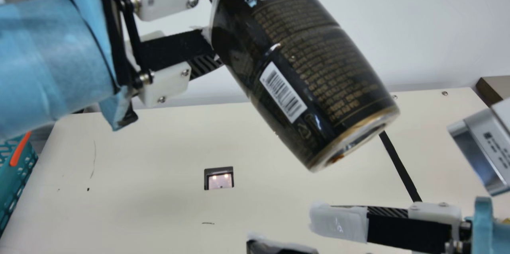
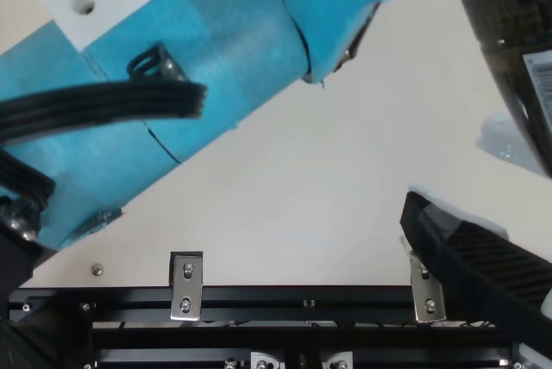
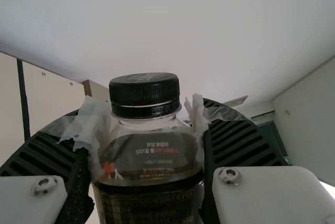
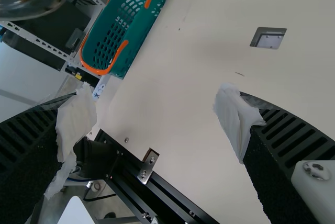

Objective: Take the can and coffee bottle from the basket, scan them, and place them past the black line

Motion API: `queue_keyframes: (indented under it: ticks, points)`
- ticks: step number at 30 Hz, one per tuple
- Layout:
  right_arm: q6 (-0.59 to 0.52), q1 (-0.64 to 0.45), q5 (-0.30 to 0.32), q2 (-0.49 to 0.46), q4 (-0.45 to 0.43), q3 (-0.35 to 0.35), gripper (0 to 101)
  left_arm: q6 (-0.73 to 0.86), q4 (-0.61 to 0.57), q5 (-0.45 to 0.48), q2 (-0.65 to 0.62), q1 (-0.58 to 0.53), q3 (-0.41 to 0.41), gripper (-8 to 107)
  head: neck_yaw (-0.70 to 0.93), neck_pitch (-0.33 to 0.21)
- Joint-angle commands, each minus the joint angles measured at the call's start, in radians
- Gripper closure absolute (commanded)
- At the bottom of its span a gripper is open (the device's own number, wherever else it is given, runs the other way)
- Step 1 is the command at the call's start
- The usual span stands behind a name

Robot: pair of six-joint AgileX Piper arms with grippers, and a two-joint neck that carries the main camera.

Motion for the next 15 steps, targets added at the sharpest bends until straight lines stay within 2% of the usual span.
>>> queue_keyframes:
  ticks: [1,15]
  points:
    - [0.0,0.0,0.0,0.0,0.0,0.0,0,0.0,0.0,0.0,0.0,0.0,0.0,89,-0.001,-0.002]
    - [0.0,0.0,0.0,0.0,0.0,0.0,0,0.0,0.0,0.0,0.0,0.0,0.0,89,-0.001,-0.002]
